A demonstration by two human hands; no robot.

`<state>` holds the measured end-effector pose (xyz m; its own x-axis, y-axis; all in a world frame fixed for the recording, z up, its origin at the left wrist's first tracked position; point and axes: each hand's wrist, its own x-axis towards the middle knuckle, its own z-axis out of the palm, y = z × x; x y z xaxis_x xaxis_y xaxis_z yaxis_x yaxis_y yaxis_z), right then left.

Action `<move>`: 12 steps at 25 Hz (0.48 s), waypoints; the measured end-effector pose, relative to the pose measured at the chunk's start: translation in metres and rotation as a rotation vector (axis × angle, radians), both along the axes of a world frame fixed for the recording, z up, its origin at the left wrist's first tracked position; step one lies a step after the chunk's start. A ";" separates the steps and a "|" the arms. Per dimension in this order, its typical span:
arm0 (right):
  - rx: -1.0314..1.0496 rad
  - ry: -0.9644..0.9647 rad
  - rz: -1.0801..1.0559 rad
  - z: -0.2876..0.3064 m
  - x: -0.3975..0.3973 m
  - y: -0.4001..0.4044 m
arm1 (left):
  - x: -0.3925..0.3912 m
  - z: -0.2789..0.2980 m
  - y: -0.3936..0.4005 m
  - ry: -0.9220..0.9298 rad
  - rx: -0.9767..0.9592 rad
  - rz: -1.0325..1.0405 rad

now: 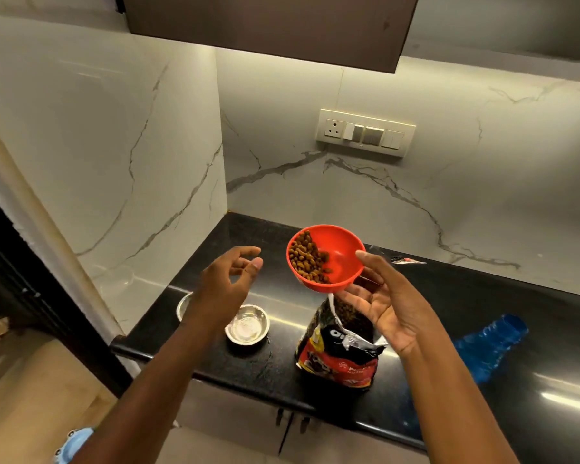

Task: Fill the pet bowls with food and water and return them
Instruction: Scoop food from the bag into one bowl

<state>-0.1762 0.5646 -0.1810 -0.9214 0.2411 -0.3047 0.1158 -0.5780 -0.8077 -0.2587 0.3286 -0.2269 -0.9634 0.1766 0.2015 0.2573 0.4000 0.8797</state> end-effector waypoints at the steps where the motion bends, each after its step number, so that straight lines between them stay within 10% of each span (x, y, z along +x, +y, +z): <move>1: -0.026 0.009 0.012 -0.001 -0.006 -0.016 | -0.003 -0.001 -0.013 -0.003 0.001 0.032; 12: -0.057 -0.096 0.204 -0.063 -0.078 -0.114 | -0.031 -0.037 -0.093 -0.180 0.039 0.444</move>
